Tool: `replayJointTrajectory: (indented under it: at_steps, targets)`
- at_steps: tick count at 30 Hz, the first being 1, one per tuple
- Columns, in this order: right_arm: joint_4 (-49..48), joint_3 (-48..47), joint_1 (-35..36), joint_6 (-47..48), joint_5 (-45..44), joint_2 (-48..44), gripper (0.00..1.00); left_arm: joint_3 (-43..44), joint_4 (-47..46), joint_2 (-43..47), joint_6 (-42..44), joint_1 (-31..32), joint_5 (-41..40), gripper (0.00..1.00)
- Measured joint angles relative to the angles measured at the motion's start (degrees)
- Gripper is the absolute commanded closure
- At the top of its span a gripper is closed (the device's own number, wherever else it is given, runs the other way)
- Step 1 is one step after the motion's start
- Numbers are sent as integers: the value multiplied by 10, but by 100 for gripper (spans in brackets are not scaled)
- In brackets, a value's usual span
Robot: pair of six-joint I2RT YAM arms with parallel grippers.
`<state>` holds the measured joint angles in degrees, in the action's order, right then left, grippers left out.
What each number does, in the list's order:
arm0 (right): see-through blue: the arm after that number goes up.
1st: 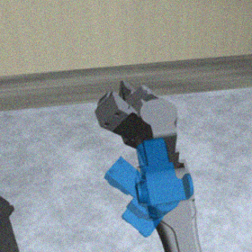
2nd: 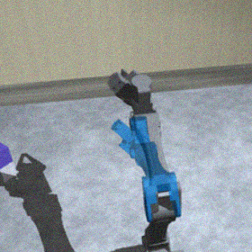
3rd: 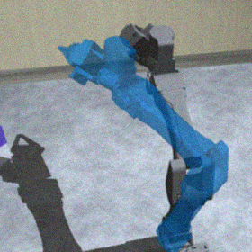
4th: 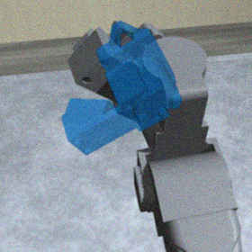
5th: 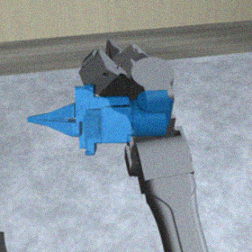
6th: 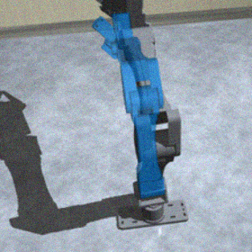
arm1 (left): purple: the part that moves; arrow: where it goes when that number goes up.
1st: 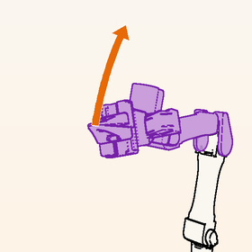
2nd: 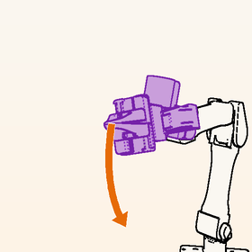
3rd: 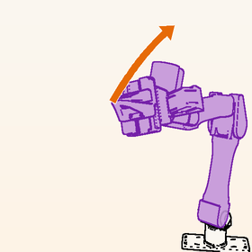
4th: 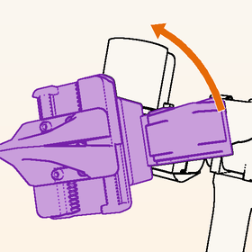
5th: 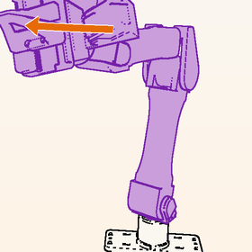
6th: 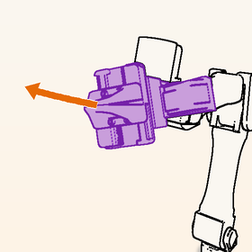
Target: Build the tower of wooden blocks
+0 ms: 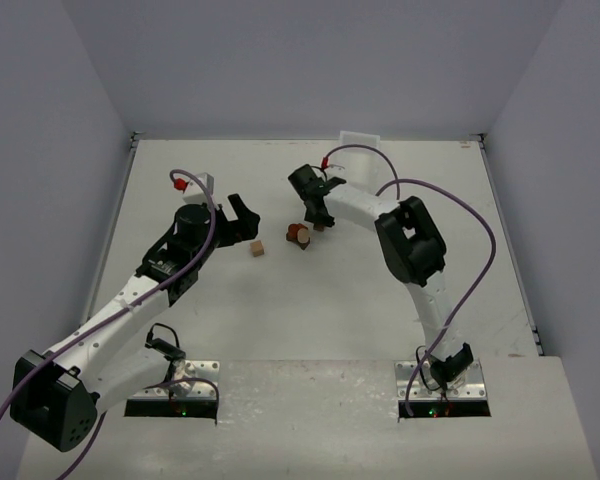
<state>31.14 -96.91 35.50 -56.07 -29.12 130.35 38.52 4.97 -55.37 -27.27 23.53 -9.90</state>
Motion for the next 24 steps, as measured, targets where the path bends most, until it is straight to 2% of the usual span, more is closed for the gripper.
replayJointTrajectory:
  at_steps: [5,9,12,15,18,21,24]
  targets:
    - [-27,35,0,54,-5,-27,87,-2,0,5,0,0,0,0]
    - [-74,98,0,157,-5,-90,88,-4,0,13,0,0,-1,0]
    - [-127,137,0,268,11,-153,88,-4,0,13,0,0,0,0]
    - [-174,172,-1,379,74,-215,92,-4,0,11,0,0,-1,0]
    - [-190,180,-1,497,185,-254,90,-4,0,8,0,0,-4,0]
    - [-173,169,-1,599,294,-263,89,-4,0,8,0,0,-6,0]
    - [-130,137,3,662,369,-246,87,-4,0,8,0,0,-7,0]
